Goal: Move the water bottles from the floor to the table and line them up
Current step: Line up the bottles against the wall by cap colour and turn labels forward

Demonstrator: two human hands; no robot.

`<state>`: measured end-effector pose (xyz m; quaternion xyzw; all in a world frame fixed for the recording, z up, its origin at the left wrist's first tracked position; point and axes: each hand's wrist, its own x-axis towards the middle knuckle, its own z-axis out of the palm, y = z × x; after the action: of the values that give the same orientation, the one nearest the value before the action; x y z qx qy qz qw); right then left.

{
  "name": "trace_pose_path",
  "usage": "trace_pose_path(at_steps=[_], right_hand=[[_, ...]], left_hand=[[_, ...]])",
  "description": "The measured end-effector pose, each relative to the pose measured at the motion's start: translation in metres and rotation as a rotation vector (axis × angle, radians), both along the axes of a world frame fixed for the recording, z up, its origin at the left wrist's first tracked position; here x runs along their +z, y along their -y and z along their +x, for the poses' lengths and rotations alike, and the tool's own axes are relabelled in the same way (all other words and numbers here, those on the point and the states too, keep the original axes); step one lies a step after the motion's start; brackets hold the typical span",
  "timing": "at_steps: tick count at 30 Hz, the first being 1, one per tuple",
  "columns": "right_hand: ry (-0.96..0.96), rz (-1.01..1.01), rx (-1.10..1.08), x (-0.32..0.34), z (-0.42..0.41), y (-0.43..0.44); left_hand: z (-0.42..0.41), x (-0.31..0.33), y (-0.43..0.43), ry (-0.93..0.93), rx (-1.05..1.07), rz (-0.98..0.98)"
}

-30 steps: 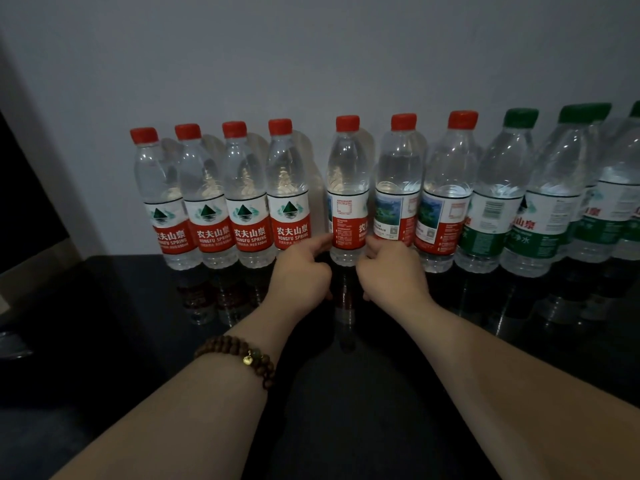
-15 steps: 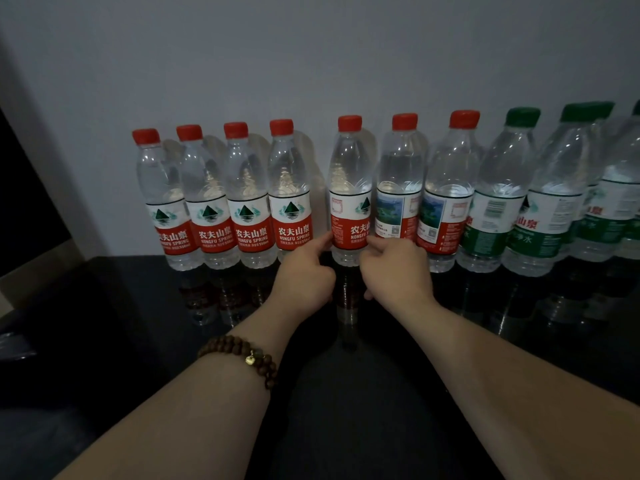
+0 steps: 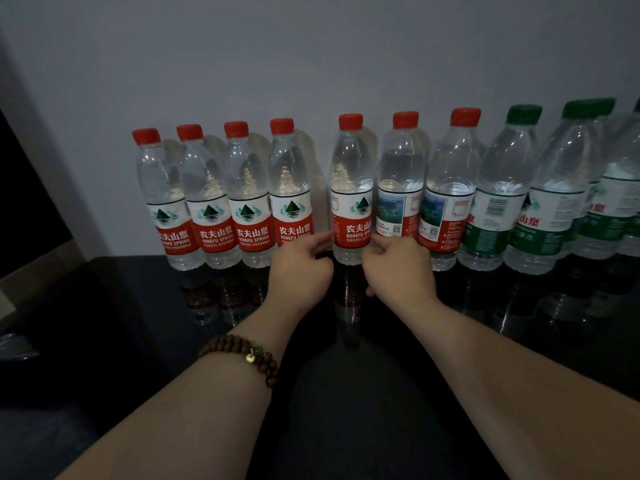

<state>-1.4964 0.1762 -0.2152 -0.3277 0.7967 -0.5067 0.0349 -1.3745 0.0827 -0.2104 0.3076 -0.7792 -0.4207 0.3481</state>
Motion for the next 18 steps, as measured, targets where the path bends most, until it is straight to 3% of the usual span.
trace_pose_path(at_steps=[7, 12, 18], right_hand=[[-0.028, -0.005, 0.011, -0.0023, -0.0037, 0.0010], [-0.021, 0.004, 0.008, -0.0036, -0.0032, 0.0016], [-0.025, 0.031, 0.023, -0.0041, -0.0045, 0.0030]], left_hand=[[-0.0029, -0.0003, 0.0007, 0.092, -0.069, -0.002], [-0.0009, -0.0020, 0.0023, -0.007, -0.015, -0.026], [-0.0029, -0.0014, 0.0038, 0.092, -0.079, -0.021]])
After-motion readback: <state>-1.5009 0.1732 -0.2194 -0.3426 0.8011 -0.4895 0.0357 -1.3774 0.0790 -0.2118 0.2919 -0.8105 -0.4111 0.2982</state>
